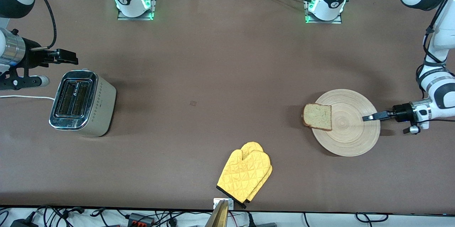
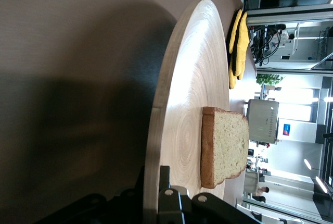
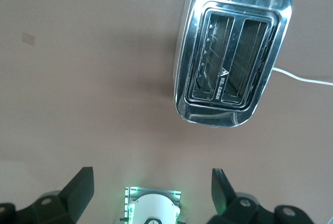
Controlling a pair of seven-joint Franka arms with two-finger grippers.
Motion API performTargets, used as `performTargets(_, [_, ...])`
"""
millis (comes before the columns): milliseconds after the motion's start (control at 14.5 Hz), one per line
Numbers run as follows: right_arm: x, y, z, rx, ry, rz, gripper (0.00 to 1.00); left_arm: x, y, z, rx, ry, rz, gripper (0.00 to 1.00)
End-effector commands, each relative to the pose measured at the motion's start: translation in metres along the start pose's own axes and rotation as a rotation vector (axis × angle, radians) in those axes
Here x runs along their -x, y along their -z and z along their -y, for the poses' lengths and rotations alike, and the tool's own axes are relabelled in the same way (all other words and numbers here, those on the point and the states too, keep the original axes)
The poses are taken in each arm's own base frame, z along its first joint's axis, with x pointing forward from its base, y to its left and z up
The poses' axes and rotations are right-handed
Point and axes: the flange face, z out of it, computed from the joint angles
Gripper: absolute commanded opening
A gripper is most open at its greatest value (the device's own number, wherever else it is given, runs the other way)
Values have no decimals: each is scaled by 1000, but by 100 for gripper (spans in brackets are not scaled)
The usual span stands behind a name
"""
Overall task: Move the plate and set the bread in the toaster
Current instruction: 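Reach the left gripper to the rim of the wooden plate, then push the plate toward the toaster while the right gripper approaches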
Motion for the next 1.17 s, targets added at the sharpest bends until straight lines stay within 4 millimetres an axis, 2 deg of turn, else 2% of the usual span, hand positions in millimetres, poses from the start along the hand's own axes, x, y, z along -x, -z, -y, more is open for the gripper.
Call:
performTargets(0, [-10, -18, 2, -12, 3, 45, 100, -13, -28, -59, -25, 41, 44, 1])
performTargets(138, [-15, -27, 0, -22, 1, 64, 100, -10, -69, -92, -57, 40, 34, 1])
performTargets(344, [-16, -29, 4, -23, -2, 71, 100, -4, -139, -133, 7, 21, 77, 1])
performTargets(482, [-18, -41, 5, -33, 8, 122, 100, 9, -186, -147, 52, 19, 105, 1])
performTargets(620, [-20, -42, 10, -127, 8, 122, 100, 29, -238, -169, 67, 30, 57, 1])
performTargets(826, [-22, -46, 12, -161, 13, 132, 100, 66, -313, -221, 19, 29, -27, 1])
performTargets(964, [-31, -58, 14, -177, 16, 150, 100, 80, -344, -242, 10, 23, -44, 1])
performTargets(1102, [-43, -72, 21, -269, 27, 167, 100, 98, -380, -248, -18, -43, -34, 1])
